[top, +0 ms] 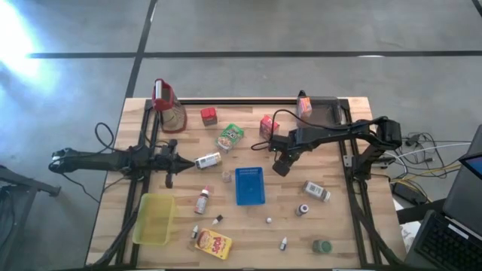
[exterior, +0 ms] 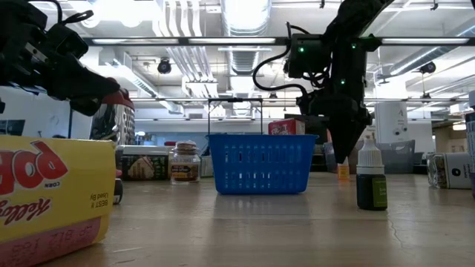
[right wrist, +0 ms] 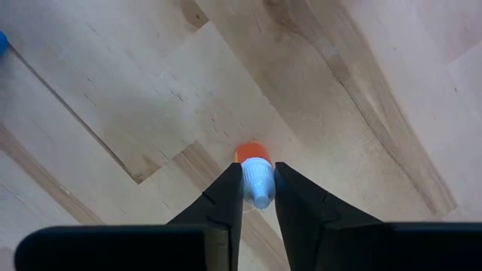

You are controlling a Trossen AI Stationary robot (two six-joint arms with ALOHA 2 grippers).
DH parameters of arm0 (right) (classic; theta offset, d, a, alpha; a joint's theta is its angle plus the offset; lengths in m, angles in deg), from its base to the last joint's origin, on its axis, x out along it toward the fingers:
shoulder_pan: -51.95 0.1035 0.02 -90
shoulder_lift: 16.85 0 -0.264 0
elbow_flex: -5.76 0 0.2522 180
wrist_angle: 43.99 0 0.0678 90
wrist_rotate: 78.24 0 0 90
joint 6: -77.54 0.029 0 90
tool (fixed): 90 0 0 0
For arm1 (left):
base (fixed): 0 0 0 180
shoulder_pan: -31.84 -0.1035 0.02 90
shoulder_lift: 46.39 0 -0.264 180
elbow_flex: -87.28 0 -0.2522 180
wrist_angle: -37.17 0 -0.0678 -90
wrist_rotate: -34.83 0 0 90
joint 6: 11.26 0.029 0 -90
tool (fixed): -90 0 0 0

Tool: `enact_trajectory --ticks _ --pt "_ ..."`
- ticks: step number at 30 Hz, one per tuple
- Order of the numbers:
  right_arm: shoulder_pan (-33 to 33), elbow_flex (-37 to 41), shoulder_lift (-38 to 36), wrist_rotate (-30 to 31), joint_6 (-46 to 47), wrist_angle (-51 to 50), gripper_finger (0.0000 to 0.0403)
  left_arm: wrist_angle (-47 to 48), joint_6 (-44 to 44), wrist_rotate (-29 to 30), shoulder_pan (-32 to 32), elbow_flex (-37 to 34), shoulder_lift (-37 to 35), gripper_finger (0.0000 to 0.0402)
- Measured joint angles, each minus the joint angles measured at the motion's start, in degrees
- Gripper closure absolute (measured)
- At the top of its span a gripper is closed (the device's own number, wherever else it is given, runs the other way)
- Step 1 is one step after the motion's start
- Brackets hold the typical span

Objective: Pick & Place Kitchen Items
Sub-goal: Put the small yellow food coloring bottle into the blue bin

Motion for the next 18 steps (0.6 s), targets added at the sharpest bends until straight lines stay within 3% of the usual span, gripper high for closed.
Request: enact_trajectory --ticks 18 --pt "0.4 -1.7 0.0 -3.7 -0.2 -0.9 0.0340 0.0 0.0 0.0 0.0 0.0 0.0 0.0390"
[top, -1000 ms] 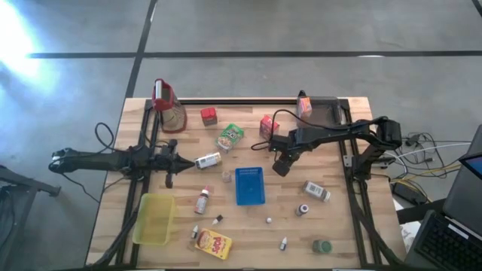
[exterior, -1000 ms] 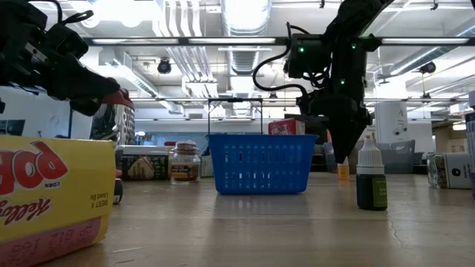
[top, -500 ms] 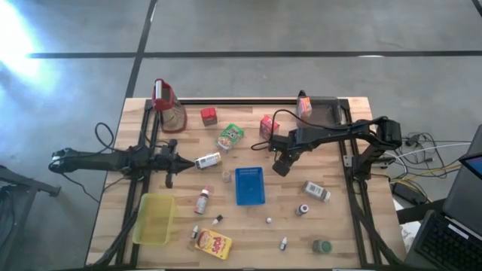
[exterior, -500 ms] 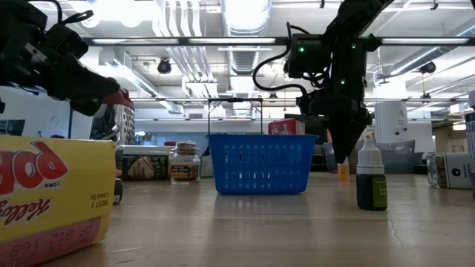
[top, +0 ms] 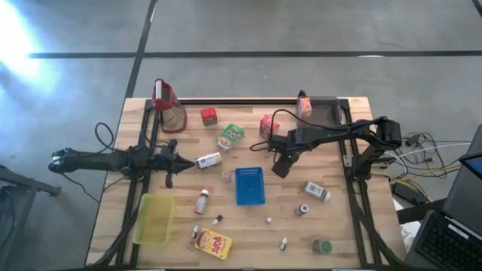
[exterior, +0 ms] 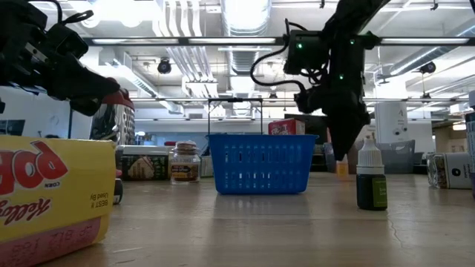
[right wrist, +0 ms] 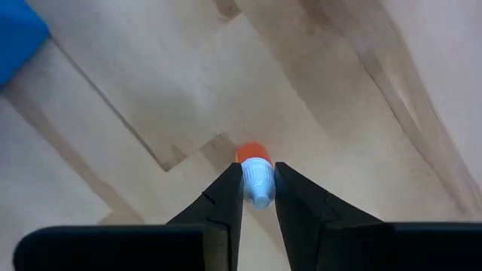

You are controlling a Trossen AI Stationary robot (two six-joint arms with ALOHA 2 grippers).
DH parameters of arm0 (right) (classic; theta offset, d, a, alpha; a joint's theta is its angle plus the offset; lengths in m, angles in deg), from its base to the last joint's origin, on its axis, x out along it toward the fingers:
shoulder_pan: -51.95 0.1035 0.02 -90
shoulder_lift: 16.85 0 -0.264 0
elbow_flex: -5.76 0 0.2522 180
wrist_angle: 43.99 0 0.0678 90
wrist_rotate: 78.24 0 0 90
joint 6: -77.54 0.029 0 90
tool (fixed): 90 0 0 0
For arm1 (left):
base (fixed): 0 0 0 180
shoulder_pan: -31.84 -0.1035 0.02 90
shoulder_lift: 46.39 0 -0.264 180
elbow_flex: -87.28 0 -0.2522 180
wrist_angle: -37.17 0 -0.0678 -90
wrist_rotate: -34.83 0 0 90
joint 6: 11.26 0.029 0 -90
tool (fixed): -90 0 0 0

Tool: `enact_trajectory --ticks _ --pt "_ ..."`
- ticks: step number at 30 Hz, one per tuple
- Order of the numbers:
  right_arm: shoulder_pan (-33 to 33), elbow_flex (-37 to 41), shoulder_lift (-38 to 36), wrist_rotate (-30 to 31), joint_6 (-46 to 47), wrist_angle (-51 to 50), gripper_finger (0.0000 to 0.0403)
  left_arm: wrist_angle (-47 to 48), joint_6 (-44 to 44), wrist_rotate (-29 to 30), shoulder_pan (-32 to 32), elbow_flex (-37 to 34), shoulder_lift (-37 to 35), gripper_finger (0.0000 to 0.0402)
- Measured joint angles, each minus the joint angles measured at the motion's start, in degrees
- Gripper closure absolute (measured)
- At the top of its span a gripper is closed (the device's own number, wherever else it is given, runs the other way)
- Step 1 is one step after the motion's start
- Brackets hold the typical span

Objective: Pick & Place Kitchen Items
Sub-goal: Put the small yellow food coloring bottle into the blue bin

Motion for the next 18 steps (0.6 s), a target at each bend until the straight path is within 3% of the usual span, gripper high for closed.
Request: enact_trajectory --ticks 18 --pt "7.4 -13.8 0.0 -1.3 -0.3 -0.3 0.0343 0.0 0.0 0.0 0.0 0.0 0.0 0.0390"
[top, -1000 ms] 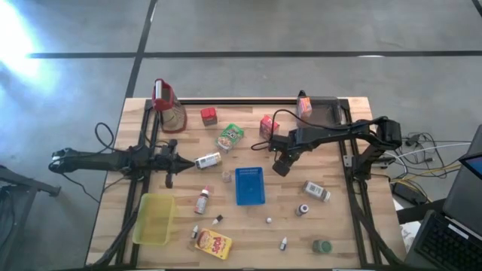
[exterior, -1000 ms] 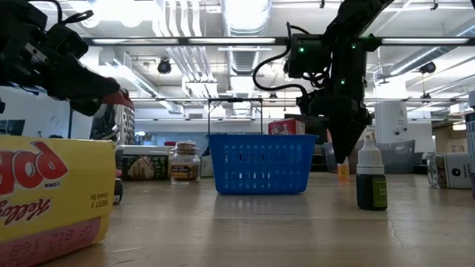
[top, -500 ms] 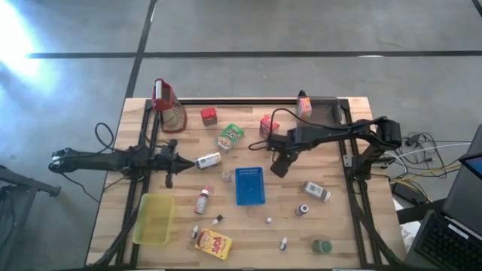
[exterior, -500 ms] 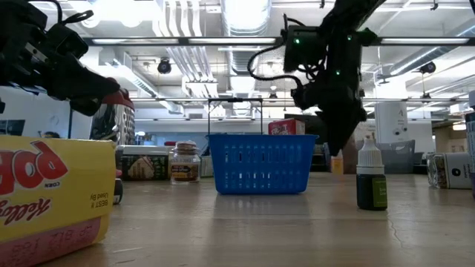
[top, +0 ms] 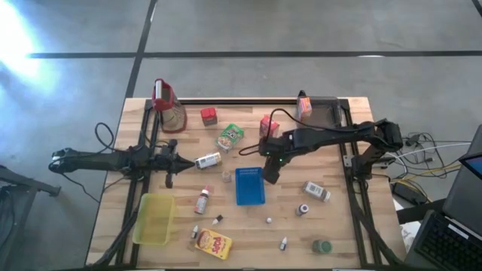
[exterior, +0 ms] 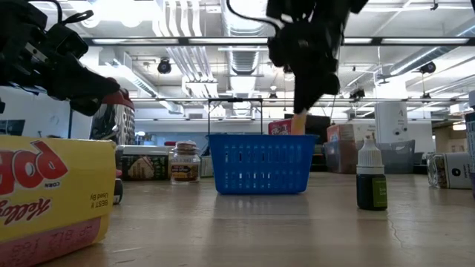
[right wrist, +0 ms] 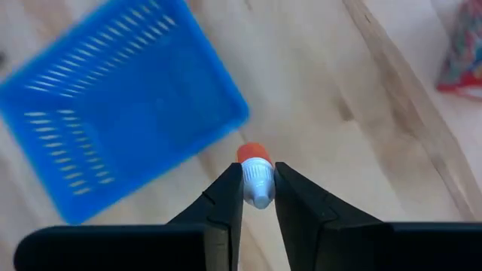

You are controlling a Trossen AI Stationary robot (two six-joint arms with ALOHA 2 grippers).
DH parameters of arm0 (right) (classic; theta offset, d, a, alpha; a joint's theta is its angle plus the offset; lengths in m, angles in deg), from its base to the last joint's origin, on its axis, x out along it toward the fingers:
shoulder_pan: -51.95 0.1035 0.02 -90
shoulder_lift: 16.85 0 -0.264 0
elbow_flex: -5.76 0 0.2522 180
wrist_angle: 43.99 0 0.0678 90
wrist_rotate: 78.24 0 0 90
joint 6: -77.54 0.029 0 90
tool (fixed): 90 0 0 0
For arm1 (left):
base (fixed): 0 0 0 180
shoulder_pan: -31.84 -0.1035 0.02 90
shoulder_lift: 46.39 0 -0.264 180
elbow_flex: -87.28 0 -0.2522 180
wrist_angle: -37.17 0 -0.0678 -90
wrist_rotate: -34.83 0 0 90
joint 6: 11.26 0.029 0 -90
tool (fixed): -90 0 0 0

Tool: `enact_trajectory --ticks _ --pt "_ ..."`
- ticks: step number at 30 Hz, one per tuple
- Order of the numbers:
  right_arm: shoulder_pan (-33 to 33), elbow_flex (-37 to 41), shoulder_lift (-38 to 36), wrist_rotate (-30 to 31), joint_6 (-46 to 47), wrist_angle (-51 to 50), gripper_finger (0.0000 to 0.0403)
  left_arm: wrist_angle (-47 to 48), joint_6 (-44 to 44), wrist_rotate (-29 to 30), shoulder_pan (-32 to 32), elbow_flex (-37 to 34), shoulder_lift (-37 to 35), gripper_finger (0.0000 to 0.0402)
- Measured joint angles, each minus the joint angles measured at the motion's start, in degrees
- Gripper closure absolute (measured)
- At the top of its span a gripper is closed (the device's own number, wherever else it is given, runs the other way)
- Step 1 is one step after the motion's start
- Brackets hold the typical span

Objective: Pick & Place Kitchen Items
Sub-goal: Put the small yellow food coloring bottle into the blue bin

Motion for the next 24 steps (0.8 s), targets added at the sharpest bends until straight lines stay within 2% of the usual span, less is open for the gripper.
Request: enact_trajectory --ticks 9,20,24 --pt "2.0 -5.7 0.2 0.1 -2.5 3.7 0.0347 0.0 0.0 0.0 0.0 0.0 0.0 0.0390" --pt "2.2 -5.8 0.8 0.1 -3.0 7.9 0.0348 0.0 0.0 0.0 0.0 0.0 0.0 0.0390" --pt "2.2 -6.0 3.1 -2.5 -5.3 10.8 0.0348 0.0 0.0 0.0 0.0 0.0 0.0 0.0390"
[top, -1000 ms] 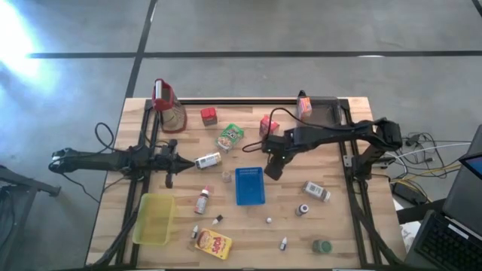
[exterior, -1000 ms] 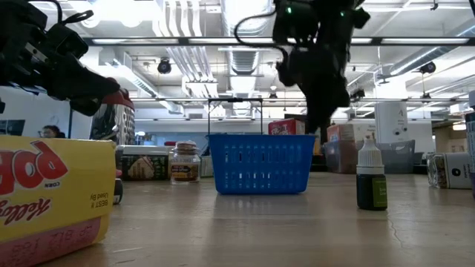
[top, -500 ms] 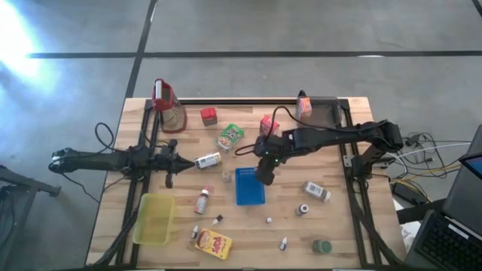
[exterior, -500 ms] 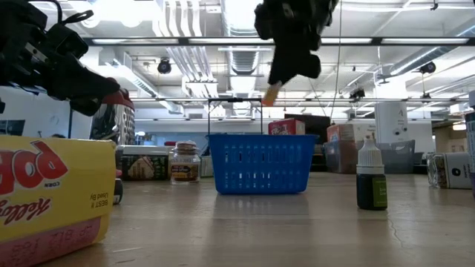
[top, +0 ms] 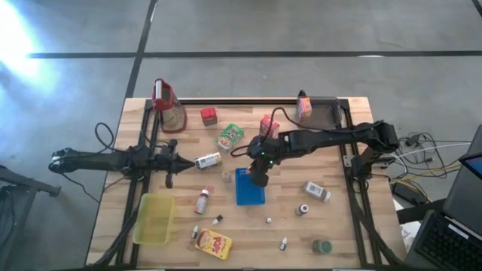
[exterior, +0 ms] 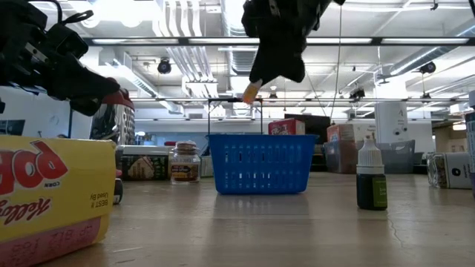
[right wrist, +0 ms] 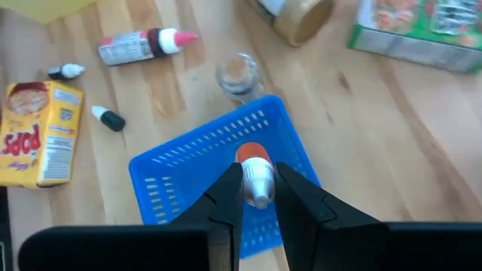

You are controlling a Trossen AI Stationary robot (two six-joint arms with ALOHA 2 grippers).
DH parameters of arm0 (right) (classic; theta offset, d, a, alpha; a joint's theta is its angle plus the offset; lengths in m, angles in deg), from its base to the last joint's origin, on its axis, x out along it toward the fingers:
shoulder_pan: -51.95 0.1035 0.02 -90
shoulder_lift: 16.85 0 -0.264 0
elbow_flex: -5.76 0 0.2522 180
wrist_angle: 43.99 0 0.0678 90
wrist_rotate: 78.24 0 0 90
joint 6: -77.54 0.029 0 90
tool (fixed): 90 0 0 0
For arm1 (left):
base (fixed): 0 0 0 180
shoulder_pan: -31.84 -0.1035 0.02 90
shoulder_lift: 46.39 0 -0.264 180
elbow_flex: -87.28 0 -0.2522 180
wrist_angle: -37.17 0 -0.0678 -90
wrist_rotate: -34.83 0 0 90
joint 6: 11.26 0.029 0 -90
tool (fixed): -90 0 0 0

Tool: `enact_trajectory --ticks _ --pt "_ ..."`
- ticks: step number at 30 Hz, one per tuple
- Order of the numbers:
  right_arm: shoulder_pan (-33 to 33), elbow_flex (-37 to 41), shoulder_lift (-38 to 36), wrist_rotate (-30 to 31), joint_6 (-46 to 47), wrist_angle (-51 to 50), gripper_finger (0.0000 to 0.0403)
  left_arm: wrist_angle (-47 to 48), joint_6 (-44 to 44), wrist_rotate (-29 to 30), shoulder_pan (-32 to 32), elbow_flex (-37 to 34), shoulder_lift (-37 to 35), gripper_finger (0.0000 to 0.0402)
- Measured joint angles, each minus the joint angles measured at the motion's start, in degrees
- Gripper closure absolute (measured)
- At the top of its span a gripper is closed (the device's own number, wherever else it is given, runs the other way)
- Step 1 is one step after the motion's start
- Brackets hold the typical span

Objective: Pick & Place Kitchen Items
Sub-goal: Put the small yellow food coloring bottle into the blue bin

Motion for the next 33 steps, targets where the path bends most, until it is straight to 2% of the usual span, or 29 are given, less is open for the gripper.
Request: enact_trajectory --ticks 24,33 --pt "-0.9 -1.4 8.5 -1.6 -4.5 3.7 0.0349 0.0 0.0 0.0 0.0 0.0 0.4 0.0390" --pt "-2.1 -2.3 8.7 -1.6 -4.7 3.9 0.0349 -0.1 0.0 0.0 0.0 0.0 0.5 0.0390"
